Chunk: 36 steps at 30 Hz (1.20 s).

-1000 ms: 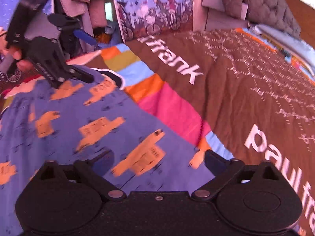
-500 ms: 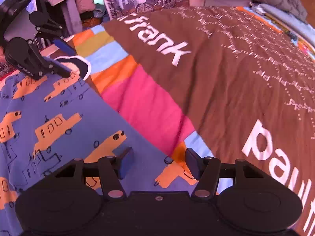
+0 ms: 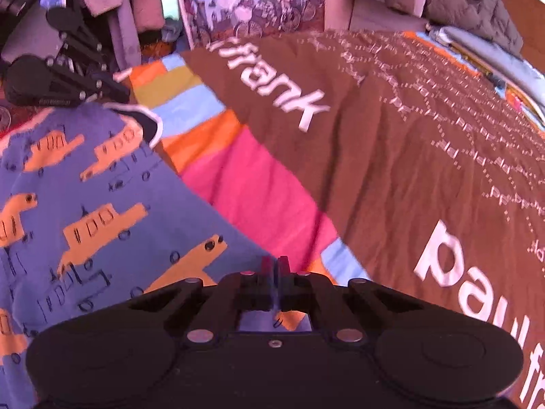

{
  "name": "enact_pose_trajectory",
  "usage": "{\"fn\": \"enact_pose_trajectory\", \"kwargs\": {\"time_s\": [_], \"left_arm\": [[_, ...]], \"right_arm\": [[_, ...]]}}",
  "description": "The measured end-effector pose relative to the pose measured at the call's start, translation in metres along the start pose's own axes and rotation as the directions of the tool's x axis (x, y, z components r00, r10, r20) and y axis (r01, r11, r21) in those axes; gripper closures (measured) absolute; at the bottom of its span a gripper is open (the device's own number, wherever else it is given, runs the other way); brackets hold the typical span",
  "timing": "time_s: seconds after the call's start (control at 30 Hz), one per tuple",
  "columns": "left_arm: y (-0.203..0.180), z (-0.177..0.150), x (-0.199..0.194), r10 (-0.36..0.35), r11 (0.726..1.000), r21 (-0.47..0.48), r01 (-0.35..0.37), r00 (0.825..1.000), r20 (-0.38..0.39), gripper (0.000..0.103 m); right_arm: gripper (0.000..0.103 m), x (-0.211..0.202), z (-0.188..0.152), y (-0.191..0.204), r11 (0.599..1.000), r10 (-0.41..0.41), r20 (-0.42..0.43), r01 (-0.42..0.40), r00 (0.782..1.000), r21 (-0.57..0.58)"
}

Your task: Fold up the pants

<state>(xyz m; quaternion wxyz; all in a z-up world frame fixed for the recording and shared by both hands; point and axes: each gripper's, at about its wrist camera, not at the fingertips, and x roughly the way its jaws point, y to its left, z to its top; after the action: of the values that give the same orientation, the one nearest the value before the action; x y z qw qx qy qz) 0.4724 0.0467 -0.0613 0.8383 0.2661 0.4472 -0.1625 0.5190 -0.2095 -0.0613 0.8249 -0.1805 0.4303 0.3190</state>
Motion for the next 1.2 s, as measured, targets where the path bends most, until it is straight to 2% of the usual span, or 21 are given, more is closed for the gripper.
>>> {"fn": "enact_pose_trajectory", "kwargs": {"time_s": [0.03, 0.13, 0.2, 0.23, 0.3, 0.37, 0.4, 0.43, 0.5, 0.63, 0.73, 0.83, 0.93, 1.0, 1.07, 1.13, 1.17, 1.2], "left_arm": [[0.002, -0.002, 0.000, -0.021, 1.000, -0.002, 0.021, 1.000, 0.011, 0.101], [0.014, -0.006, 0.004, -0.080, 0.996, -0.041, 0.080, 0.997, -0.013, 0.079], [0.019, -0.011, 0.008, -0.080, 0.996, -0.048, 0.079, 0.997, -0.022, 0.042], [0.020, -0.014, 0.010, -0.084, 0.996, -0.035, 0.083, 0.996, -0.028, 0.040], [0.021, -0.020, 0.016, -0.096, 0.995, -0.016, 0.095, 0.994, -0.046, 0.040], [0.022, -0.023, 0.024, -0.107, 0.994, -0.013, 0.107, 0.991, -0.080, 0.044], [0.022, -0.023, 0.025, -0.123, 0.992, -0.025, 0.121, 0.989, -0.083, 0.061], [0.022, -0.022, 0.025, -0.146, 0.989, -0.042, 0.143, 0.986, -0.085, 0.086], [0.016, -0.019, 0.023, -0.156, 0.988, -0.039, 0.153, 0.982, -0.109, 0.102], [-0.014, -0.019, 0.008, -0.018, 0.997, 0.077, 0.025, 0.995, -0.093, 0.103], [-0.028, -0.017, -0.009, 0.109, 0.992, 0.058, -0.108, 0.994, -0.012, 0.103], [-0.025, -0.010, -0.014, 0.167, 0.986, -0.006, -0.167, 0.985, 0.053, 0.103], [-0.015, -0.004, 0.006, 0.144, 0.987, -0.072, -0.141, 0.989, 0.033, 0.103], [-0.013, -0.005, 0.028, 0.119, 0.988, -0.096, -0.120, 0.993, -0.016, 0.103], [-0.014, -0.010, 0.033, 0.100, 0.992, -0.077, -0.100, 0.995, -0.005, 0.103], [-0.012, -0.015, 0.027, 0.080, 0.995, -0.053, -0.079, 0.997, 0.023, 0.096], [-0.007, -0.016, 0.024, 0.057, 0.997, -0.049, -0.055, 0.998, 0.029, 0.087], [-0.003, -0.018, 0.020, 0.043, 0.998, -0.052, -0.042, 0.999, 0.032, 0.073]], "right_arm": [[0.103, -0.002, 0.000, -0.001, 1.000, 0.000, 0.005, 0.000, 1.000, 0.002], [0.103, -0.003, -0.002, -0.003, 1.000, 0.010, 0.009, -0.010, 1.000, 0.008], [0.103, 0.000, -0.005, -0.003, 1.000, 0.012, 0.008, -0.012, 1.000, 0.018], [0.103, 0.001, -0.006, -0.003, 1.000, 0.012, 0.008, -0.012, 1.000, 0.021], [0.103, 0.005, -0.009, -0.002, 1.000, 0.012, 0.006, -0.012, 1.000, 0.025], [0.102, 0.008, -0.013, -0.001, 1.000, 0.009, 0.003, -0.009, 1.000, 0.027], [0.102, 0.009, -0.014, -0.001, 1.000, 0.009, 0.002, -0.009, 1.000, 0.028], [0.102, 0.010, -0.015, 0.000, 1.000, 0.008, 0.002, -0.008, 1.000, 0.029], [0.102, 0.011, -0.015, 0.000, 0.999, 0.003, 0.003, -0.003, 1.000, 0.034], [0.103, 0.009, -0.016, 0.012, 0.998, -0.062, 0.001, 0.062, 0.998, 0.022], [0.103, 0.003, -0.018, 0.029, 0.988, -0.152, 0.038, 0.153, 0.988, -0.023], [0.103, -0.003, -0.009, 0.034, 0.972, -0.230, 0.086, 0.233, 0.969, -0.032], [0.103, 0.004, 0.001, 0.028, 0.957, -0.287, 0.105, 0.290, 0.952, -0.014], [0.103, 0.023, 0.002, 0.018, 0.959, -0.284, 0.060, 0.284, 0.957, 0.005], [0.102, 0.042, -0.002, 0.012, 0.960, -0.279, 0.020, 0.280, 0.960, -0.012], [0.099, 0.037, -0.003, 0.007, 0.969, -0.249, 0.046, 0.248, 0.967, 0.016], [0.095, 0.031, -0.003, 0.003, 0.975, -0.222, 0.061, 0.220, 0.973, 0.032], [0.085, 0.024, -0.003, -0.001, 0.982, -0.186, 0.074, 0.184, 0.980, 0.043]]}}
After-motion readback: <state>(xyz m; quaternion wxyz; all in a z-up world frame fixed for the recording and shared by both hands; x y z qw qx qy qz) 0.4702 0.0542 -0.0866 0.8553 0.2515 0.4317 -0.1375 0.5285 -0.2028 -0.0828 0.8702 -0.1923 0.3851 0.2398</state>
